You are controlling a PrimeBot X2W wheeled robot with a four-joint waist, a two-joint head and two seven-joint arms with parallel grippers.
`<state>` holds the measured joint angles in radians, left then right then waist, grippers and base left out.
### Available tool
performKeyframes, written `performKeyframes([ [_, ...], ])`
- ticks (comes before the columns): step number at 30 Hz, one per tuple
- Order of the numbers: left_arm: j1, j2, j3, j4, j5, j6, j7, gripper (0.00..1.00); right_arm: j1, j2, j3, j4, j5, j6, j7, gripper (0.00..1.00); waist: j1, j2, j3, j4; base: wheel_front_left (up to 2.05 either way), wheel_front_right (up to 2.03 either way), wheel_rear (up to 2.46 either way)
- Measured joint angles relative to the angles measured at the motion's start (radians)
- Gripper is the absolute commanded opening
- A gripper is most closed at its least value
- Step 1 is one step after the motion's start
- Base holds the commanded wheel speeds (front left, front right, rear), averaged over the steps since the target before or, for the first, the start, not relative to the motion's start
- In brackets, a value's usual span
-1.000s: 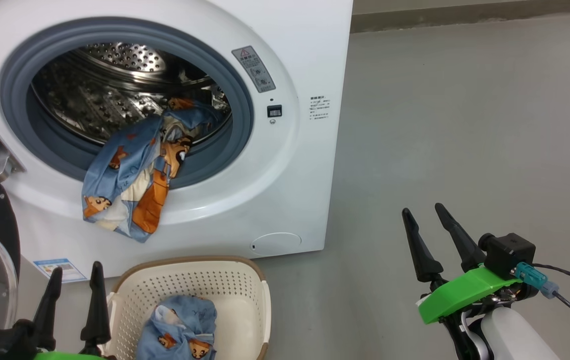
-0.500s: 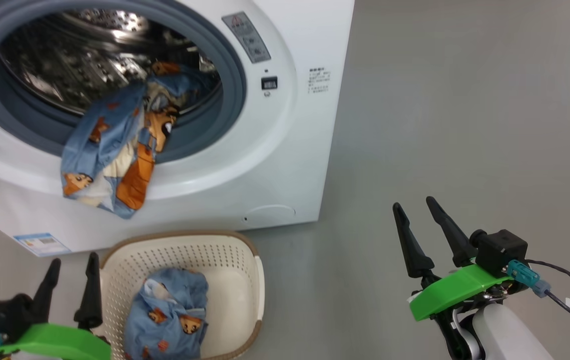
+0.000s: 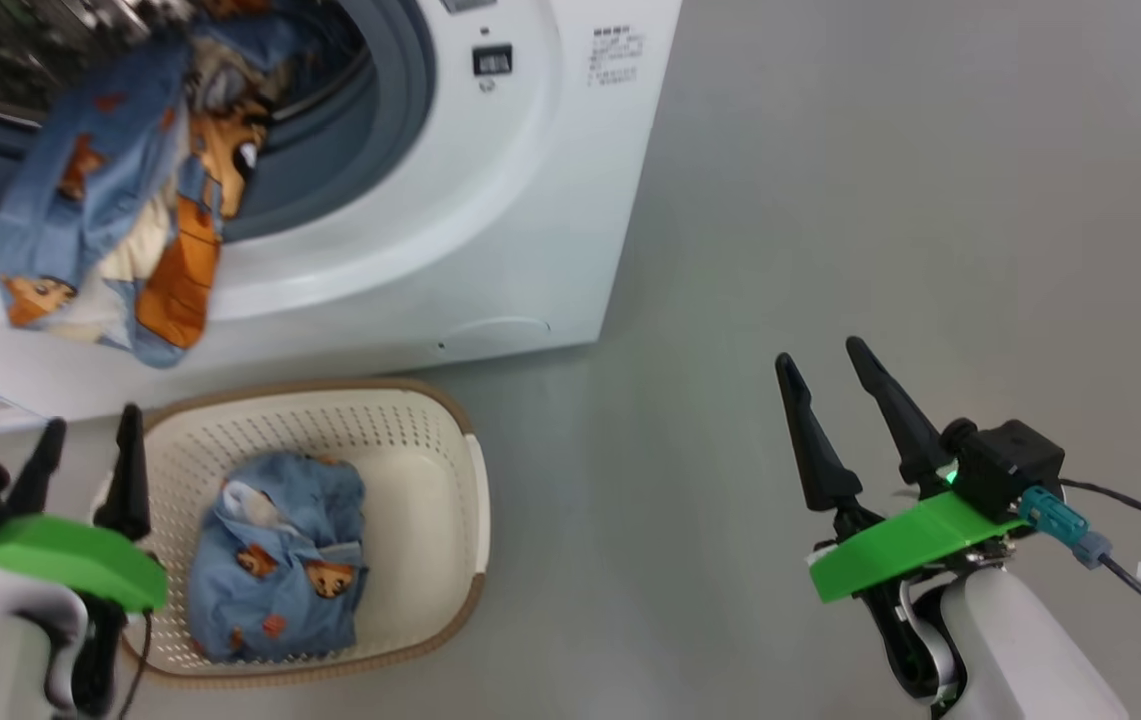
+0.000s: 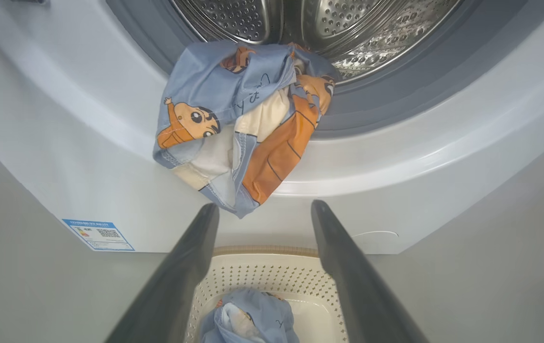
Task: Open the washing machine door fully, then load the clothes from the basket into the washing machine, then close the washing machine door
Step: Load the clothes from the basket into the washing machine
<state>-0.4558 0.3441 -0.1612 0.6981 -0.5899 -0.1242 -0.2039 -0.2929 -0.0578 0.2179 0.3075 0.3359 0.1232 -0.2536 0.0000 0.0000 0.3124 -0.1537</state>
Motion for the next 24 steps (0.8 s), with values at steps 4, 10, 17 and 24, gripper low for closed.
performKeyframes([
  [4,-0.083,0.022,-0.052,0.066,-0.033,-0.002,0.0,1.0,-0.011,0.001,0.004,-0.025,0.001,0.0,0.0,1.0,0.0,0.0,0.054,-0.016,0.0,0.0,0.0],
  [10,-0.206,0.083,-0.109,0.163,-0.087,-0.007,-0.005,1.0,-0.016,0.001,0.005,-0.059,0.003,0.0,0.0,1.0,0.0,0.0,0.135,-0.042,0.0,0.0,0.0],
  [17,-0.321,0.14,-0.177,0.245,-0.141,-0.007,-0.001,1.0,-0.032,0.002,0.009,-0.099,0.009,0.0,0.0,1.0,0.0,0.0,0.222,-0.075,0.0,0.0,0.0],
  [24,-0.425,0.182,-0.226,0.302,-0.186,-0.007,0.002,1.0,-0.035,0.004,0.016,-0.128,0.017,0.0,0.0,1.0,0.0,0.0,0.297,-0.106,0.0,0.0,0.0],
])
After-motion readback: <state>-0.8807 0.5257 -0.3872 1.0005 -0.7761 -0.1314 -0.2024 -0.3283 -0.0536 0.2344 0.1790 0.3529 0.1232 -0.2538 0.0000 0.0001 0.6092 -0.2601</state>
